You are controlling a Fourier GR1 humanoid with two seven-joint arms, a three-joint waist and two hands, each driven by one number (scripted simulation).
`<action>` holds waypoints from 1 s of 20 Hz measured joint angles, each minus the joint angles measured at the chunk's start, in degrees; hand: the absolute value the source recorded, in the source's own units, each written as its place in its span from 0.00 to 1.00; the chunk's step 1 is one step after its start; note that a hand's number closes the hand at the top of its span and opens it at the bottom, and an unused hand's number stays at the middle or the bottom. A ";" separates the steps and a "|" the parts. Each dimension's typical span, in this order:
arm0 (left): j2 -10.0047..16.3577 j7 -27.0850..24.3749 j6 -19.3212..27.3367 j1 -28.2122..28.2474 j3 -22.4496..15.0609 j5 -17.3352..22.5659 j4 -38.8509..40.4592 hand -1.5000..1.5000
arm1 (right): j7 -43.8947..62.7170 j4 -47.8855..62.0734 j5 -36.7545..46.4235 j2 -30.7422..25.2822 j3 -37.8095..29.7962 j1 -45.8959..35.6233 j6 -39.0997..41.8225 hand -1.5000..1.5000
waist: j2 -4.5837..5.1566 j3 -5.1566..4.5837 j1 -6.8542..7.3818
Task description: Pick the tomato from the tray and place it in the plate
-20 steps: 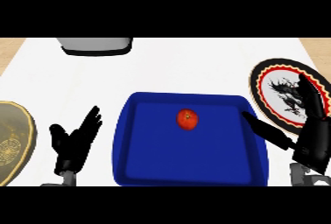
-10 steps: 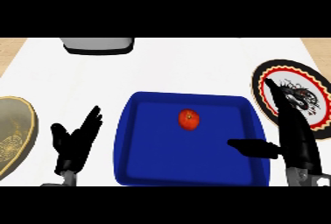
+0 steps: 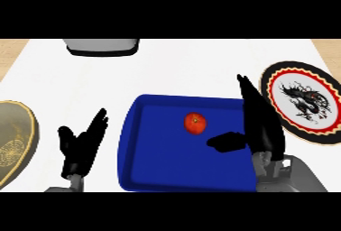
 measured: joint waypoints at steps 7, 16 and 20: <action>0.66 -0.41 -1.41 0.81 1.21 0.50 -0.77 0.50 | 1.31 6.99 3.71 7.83 1.32 -1.51 2.05 0.00 | 0.04 -0.02 -0.08; -0.55 -0.65 -1.87 0.81 1.41 -0.41 -0.35 0.50 | -0.63 13.35 7.15 14.87 0.32 -1.30 2.45 0.00 | -0.01 0.09 -0.23; -0.11 -0.71 -2.70 0.84 2.32 -0.14 -0.13 0.50 | -0.01 15.96 9.08 15.62 -0.32 -2.60 3.32 0.00 | 0.01 0.06 -0.24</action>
